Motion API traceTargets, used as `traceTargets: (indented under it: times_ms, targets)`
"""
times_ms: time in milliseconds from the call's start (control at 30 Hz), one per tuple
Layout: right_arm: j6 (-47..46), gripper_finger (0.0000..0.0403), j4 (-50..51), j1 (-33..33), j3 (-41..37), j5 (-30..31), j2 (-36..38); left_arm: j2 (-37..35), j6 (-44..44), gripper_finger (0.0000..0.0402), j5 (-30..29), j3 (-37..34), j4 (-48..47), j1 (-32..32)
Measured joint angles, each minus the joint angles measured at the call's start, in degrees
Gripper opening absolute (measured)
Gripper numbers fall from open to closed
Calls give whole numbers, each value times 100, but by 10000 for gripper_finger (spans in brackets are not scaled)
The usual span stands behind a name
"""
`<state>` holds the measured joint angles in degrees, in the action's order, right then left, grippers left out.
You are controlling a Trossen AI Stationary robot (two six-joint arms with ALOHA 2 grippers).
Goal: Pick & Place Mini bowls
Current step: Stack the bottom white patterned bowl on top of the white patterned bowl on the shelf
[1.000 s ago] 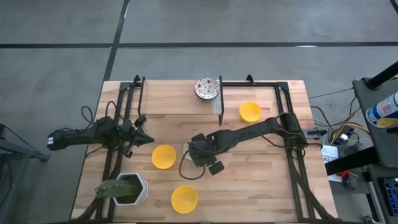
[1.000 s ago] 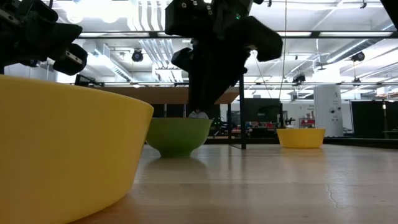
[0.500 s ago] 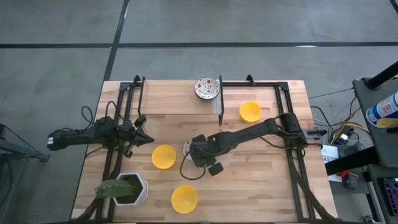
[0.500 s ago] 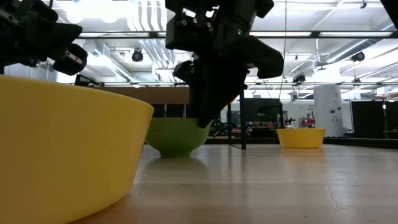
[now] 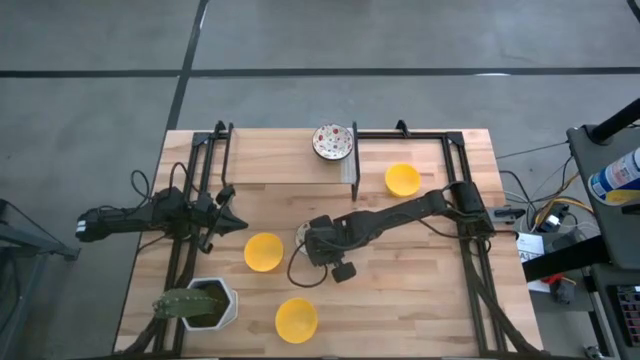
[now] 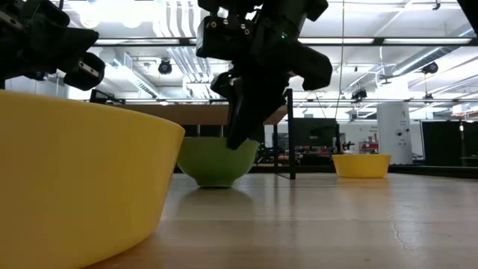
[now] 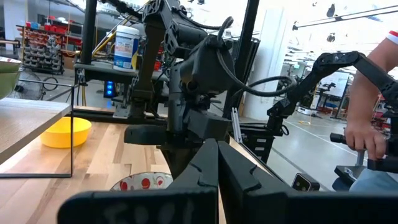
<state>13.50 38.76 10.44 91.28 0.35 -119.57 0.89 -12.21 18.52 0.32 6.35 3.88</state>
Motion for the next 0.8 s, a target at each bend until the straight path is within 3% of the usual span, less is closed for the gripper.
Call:
traceTargets:
  times_ms: [267, 800]
  targets:
    - [-312, 9, 576, -4, 462, 3, -2, 1, 0, 0, 0, 0, 0, -1]
    - [-289, 8, 1855, 9, 2346, -31, -2, 1, 0, 0, 2, 0, 0, -1]
